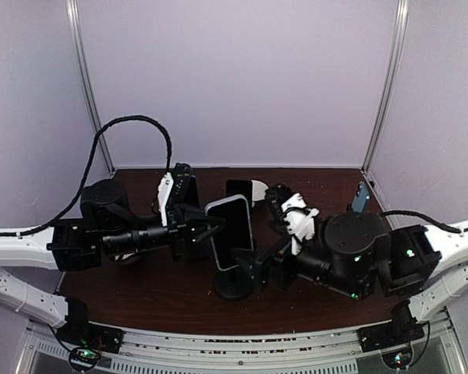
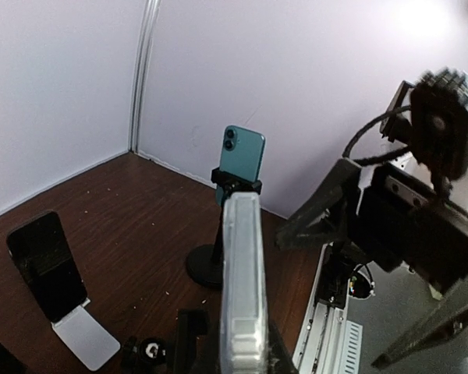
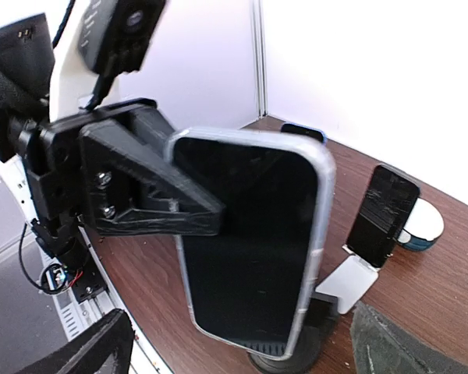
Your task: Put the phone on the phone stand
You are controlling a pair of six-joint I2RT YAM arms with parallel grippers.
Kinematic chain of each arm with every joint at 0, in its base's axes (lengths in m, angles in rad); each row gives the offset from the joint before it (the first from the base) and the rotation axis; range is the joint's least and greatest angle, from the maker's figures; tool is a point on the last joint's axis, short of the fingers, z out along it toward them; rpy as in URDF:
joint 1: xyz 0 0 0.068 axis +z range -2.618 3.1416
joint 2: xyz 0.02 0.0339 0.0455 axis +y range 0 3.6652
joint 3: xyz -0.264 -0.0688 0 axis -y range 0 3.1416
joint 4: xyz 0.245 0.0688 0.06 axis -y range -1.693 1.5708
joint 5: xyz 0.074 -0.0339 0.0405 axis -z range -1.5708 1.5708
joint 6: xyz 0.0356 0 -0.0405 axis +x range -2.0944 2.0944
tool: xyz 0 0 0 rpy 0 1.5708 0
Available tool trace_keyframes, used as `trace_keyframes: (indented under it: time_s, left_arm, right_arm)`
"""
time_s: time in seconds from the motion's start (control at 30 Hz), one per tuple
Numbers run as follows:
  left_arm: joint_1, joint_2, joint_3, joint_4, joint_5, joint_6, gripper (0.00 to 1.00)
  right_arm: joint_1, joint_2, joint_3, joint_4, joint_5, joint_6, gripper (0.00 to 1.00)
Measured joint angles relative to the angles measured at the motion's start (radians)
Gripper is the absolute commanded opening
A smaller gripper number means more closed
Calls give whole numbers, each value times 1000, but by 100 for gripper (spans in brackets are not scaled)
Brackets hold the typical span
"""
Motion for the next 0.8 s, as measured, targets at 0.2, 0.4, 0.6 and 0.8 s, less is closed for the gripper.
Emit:
trace_keyframes:
  time_s: [0.2, 0.4, 0.6, 0.8]
  left_arm:
    - [9, 75, 48, 83, 16, 100, 0]
    - [48, 114, 41, 237, 13, 123, 0]
    - [95, 160, 23, 352, 19, 104, 0]
    - [98, 168, 13, 360, 42, 82, 0]
  right_arm:
    - [-183, -220, -129, -81, -179, 52, 78]
    - [-240, -227, -248, -69, -237, 76, 75]
    - [-240, -84, -245, -14, -270, 58, 63]
    - [-259, -7, -233, 35, -274, 52, 63]
